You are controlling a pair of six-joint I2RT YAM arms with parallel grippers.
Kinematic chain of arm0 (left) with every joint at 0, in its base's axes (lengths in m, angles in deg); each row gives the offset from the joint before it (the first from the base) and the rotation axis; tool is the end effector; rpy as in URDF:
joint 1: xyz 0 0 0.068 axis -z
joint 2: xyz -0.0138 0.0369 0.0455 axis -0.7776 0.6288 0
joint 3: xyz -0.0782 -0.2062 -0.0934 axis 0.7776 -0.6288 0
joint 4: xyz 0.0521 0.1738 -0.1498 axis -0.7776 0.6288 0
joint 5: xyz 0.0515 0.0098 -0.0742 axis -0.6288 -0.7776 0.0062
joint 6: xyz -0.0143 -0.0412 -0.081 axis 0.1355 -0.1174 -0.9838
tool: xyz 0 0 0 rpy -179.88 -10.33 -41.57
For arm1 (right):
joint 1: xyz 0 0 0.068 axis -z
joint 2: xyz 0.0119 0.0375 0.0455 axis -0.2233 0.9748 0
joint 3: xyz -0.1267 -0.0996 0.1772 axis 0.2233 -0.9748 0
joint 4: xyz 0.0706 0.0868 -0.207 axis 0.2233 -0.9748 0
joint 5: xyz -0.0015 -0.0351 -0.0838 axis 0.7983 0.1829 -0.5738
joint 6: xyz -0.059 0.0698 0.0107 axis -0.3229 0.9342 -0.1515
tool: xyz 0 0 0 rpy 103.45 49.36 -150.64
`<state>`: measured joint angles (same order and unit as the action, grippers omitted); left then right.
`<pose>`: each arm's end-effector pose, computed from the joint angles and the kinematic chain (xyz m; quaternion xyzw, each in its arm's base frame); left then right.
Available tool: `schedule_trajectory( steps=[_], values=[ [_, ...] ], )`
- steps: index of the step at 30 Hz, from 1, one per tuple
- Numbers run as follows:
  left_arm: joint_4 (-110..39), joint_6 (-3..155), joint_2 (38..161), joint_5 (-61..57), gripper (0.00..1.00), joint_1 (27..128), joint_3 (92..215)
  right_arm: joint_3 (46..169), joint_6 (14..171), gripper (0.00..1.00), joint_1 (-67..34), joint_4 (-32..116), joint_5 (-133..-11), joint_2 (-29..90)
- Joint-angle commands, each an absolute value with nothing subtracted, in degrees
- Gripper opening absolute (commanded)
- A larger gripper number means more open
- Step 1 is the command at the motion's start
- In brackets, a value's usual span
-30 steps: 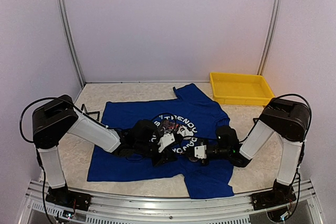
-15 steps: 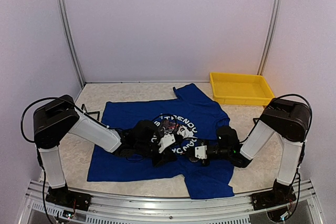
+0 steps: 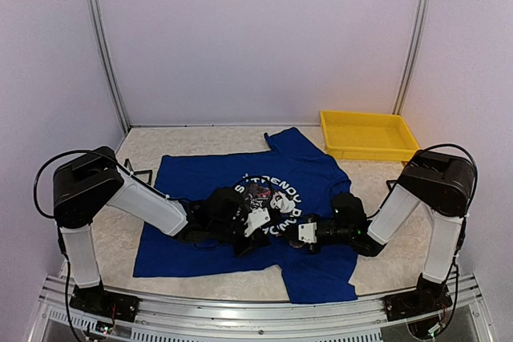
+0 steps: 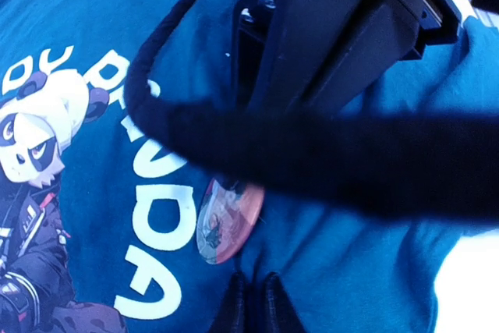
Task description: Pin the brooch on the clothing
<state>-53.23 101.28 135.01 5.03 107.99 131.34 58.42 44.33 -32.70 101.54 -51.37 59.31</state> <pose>0.1869 -0.3274 0.0670 0.5677 0.7020 -0.2643 0.3393 0.1939 0.2535 0.0603 -0.6560 0.5019 0.2227 0.5179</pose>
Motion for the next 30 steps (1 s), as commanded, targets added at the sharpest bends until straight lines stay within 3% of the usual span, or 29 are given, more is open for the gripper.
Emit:
schedule_trajectory(
  steps=[1, 30],
  values=[
    [-52.2, 102.6, 136.1, 3.8, 0.01, 108.8, 132.2, 57.5, 45.0, 0.0, -33.4, 99.7, -51.5, 58.2],
    [-63.1, 96.2, 133.9, -1.1, 0.0, 108.8, 127.5, 57.4, 48.4, 0.0, -33.4, 101.6, -47.8, 58.8]
  ],
)
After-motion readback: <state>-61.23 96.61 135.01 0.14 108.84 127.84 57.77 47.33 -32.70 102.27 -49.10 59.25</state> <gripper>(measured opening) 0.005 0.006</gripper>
